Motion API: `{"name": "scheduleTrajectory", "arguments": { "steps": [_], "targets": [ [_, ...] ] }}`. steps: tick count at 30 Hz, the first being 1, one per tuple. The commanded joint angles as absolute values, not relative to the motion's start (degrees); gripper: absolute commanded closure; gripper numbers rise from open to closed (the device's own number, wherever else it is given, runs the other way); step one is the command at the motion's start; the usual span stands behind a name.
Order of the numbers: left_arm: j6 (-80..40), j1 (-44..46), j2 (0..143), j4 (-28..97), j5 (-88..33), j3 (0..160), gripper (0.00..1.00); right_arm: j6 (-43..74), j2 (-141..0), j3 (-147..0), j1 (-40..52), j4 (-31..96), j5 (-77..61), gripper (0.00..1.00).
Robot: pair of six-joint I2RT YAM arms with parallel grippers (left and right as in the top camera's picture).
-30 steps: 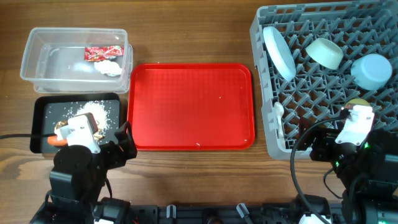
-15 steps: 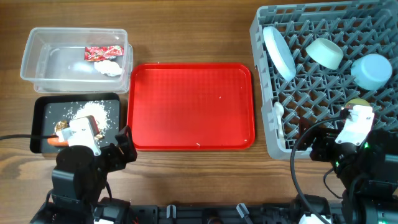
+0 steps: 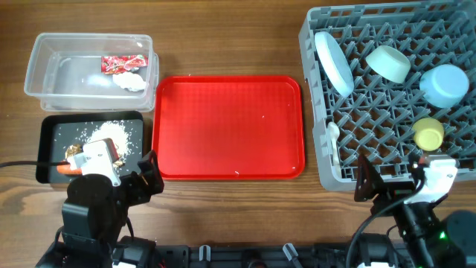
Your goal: Sort waste into correct bins and load items into the dishwasher rack
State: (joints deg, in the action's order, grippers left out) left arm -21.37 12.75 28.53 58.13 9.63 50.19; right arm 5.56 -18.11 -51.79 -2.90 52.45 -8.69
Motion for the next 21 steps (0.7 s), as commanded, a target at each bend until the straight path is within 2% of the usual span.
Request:
{"name": "scheduleTrajectory", "arguments": {
  "steps": [1, 7, 12, 19, 21],
  "targets": [
    [-21.89, 12.95, 28.18, 58.13, 10.57, 49.71, 0.0, 6.24, -12.82, -43.4, -2.42, 45.41, -8.73, 0.0],
    [-21.89, 12.95, 28.18, 58.13, 10.57, 49.71, 0.0, 10.11, -1.83, -22.81, -2.42, 24.14, -11.25, 0.0],
    [-21.89, 12.95, 28.18, 58.13, 10.57, 49.71, 0.0, 11.92, -0.19, -10.48, -1.21, 4.36, -9.45, 0.0],
    [-21.89, 12.95, 28.18, 58.13, 10.57, 49.71, 0.0, 11.9, -0.16, -0.08, -0.23, -10.98, -4.78, 0.0],
    [-21.89, 12.95, 28.18, 58.13, 10.57, 49.71, 0.0, 7.9, -0.14, -0.3, -0.19, -8.64, -4.49, 0.0]
  ]
}}
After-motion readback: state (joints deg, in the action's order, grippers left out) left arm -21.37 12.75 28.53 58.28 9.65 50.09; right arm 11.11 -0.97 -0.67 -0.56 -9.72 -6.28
